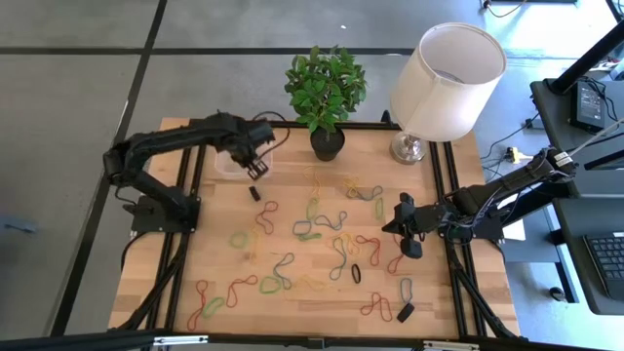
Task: Pick and place rubber bands into bin
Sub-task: Put the black rubber band into the transparent bin
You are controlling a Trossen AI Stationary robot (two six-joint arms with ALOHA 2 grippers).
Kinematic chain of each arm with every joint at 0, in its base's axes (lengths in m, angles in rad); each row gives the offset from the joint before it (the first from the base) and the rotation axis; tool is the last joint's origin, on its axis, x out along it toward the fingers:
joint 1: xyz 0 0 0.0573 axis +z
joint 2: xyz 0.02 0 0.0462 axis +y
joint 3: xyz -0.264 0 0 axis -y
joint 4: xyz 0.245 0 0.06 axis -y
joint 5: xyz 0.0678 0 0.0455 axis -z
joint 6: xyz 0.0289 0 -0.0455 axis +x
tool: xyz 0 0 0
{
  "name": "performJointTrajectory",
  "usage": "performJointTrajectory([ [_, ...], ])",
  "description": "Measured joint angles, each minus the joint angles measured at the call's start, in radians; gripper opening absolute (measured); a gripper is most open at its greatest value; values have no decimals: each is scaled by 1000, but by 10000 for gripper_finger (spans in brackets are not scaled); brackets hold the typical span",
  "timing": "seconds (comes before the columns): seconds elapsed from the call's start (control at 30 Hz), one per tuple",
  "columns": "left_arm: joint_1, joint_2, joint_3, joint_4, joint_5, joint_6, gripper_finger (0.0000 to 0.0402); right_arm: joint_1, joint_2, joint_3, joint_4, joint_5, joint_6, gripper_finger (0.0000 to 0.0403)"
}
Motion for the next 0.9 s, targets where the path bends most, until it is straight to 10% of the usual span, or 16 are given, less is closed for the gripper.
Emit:
performJointTrajectory([
  [0.9,148,20,0,19,-21,364,2,0,0,0,0,0,0,7],
])
